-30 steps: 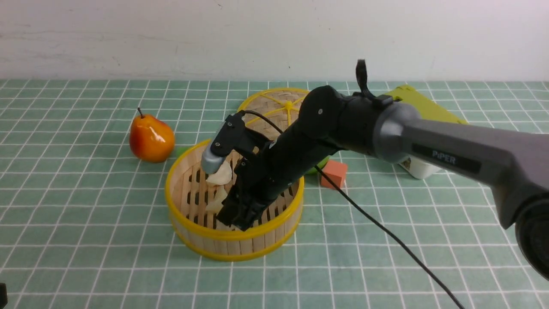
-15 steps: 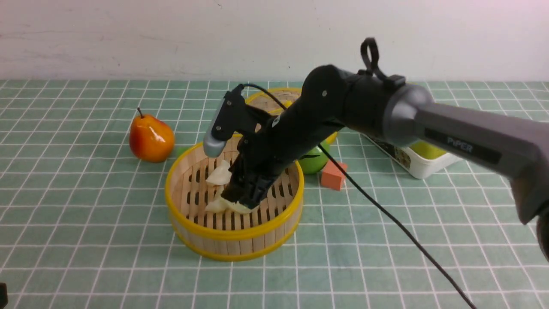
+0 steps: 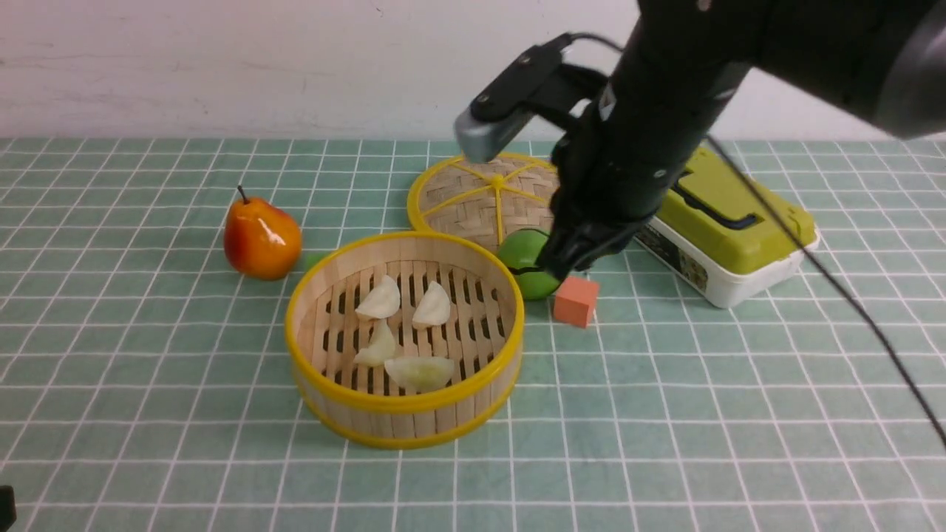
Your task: Put the dumplings into the steamer on the table with the blue tablecloth.
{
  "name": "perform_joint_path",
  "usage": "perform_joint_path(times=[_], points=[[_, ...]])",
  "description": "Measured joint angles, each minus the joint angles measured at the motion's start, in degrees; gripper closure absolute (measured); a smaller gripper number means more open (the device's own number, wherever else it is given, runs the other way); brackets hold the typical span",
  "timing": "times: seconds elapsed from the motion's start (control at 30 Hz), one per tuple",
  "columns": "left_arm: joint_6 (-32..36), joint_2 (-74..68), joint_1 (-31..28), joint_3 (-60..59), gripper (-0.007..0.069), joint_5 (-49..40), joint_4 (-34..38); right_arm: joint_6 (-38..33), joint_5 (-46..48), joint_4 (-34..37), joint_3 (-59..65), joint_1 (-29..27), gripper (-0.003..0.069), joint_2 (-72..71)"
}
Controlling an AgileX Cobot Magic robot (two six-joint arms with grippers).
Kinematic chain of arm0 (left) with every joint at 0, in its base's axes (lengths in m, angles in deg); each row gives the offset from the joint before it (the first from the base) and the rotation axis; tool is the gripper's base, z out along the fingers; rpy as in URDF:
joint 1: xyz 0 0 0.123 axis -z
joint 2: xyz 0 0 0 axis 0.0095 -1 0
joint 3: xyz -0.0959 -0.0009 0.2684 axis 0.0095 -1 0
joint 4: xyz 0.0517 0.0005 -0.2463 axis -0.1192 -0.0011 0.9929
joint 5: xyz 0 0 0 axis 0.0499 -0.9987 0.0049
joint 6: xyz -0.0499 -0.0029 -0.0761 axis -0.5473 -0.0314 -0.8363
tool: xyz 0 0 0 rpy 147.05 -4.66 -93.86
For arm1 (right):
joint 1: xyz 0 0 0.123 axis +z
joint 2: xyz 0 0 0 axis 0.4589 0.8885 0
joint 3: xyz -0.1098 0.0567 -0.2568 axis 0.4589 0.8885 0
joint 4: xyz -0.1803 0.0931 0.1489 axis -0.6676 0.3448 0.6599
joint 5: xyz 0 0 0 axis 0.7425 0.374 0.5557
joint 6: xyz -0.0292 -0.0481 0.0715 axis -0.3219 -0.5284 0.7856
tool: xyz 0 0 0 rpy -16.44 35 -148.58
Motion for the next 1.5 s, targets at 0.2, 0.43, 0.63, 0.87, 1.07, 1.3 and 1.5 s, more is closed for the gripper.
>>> perform_joint_path(times=[0.2, 0.43, 0.63, 0.87, 1.07, 1.3, 1.5], points=[[-0.16, 0.05, 0.00, 0.00, 0.0566, -0.01, 0.23, 8.90, 0.12, -4.96, 16.63, -2.52, 0.0669, -16.29], [-0.16, 0.33, 0.00, 0.00, 0.0555, -0.01, 0.23, 15.84, -19.97, -3.33, 47.80, -3.01, 0.0664, -43.69], [-0.16, 0.33, 0.00, 0.00, 0.0549, -0.01, 0.23, 21.14, -56.58, -0.99, 75.65, -3.01, 0.0660, -63.37], [-0.16, 0.33, 0.00, 0.00, 0.0542, -0.01, 0.23, 22.05, -90.65, -0.88, 100.10, -3.01, 0.0656, -79.39], [-0.16, 0.33, 0.00, 0.00, 0.0536, -0.01, 0.30, 16.90, -93.18, 1.64, 104.99, -3.01, 0.0659, -89.73], [-0.16, 0.33, 0.00, 0.00, 0.0533, -0.13, 0.30, 0.44, -81.49, 17.52, 105.48, -6.69, 0.0661, -99.94], [-0.16, 0.33, 0.00, 0.00, 0.0531, -0.52, 0.43, 4.81, -68.97, 14.04, 105.48, -23.54, 0.0660, -103.20]])
